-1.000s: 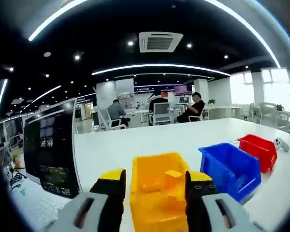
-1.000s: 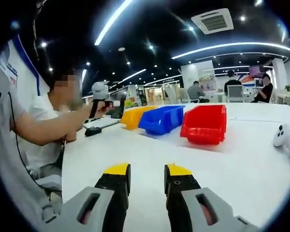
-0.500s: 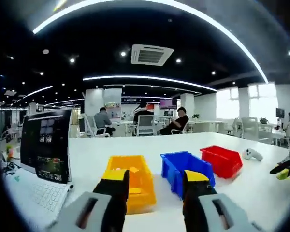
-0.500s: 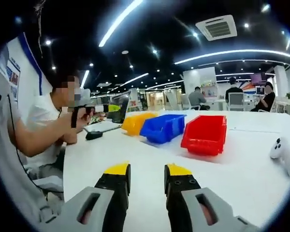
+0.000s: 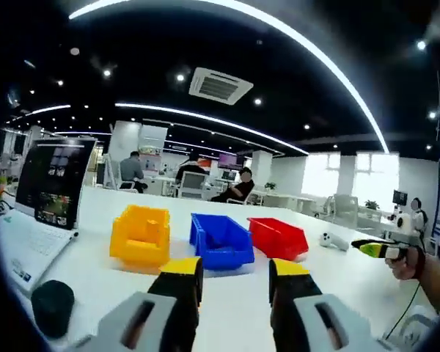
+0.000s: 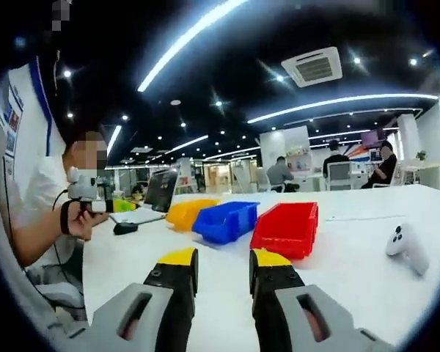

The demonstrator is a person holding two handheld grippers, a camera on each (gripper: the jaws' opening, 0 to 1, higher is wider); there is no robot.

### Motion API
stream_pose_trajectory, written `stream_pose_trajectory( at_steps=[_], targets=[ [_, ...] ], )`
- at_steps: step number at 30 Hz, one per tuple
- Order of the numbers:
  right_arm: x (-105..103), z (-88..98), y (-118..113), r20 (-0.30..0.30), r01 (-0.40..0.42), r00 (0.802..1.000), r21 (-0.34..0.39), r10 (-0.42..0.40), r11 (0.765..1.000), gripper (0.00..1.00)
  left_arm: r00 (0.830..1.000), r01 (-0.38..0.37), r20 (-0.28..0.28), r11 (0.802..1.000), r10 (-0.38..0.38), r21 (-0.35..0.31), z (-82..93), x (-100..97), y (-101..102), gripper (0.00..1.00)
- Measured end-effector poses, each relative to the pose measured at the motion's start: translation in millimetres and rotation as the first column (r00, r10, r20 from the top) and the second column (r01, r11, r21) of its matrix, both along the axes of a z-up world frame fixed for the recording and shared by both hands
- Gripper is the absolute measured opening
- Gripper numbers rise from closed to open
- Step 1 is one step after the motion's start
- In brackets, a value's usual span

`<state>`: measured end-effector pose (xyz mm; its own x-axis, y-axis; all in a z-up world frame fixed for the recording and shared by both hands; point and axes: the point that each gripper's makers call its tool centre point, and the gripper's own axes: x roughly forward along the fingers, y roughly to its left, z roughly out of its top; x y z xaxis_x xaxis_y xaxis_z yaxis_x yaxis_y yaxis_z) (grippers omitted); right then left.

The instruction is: Take apart the toy blocks one by one and place each separated block into its matching bin, sorting the blocks by their type until all the connected pieces are disassembled and separated into the correct bins

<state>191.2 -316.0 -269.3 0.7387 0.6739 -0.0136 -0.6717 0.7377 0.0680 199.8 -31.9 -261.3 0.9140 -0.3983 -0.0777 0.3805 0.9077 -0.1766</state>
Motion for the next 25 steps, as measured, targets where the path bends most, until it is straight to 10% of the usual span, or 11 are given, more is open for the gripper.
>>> stream_pose_trajectory(
  at_steps=[8, 25],
  targets=[
    [-13.5, -6.9, -19.8, -0.016, 0.029, 0.999, -0.009, -0.029, 1.0, 0.3, 0.998, 0.064, -0.014, 0.997, -0.064, 0.046, -17.4, -31.7, -33.8, 0.37],
    [-12.3, -7.8, -20.0, -0.029, 0.025, 0.999, -0.015, -0.026, 1.0, 0.3, 0.999, 0.028, -0.026, 0.999, -0.028, 0.022, -21.1, -37.4, -29.4, 0.37]
  ],
)
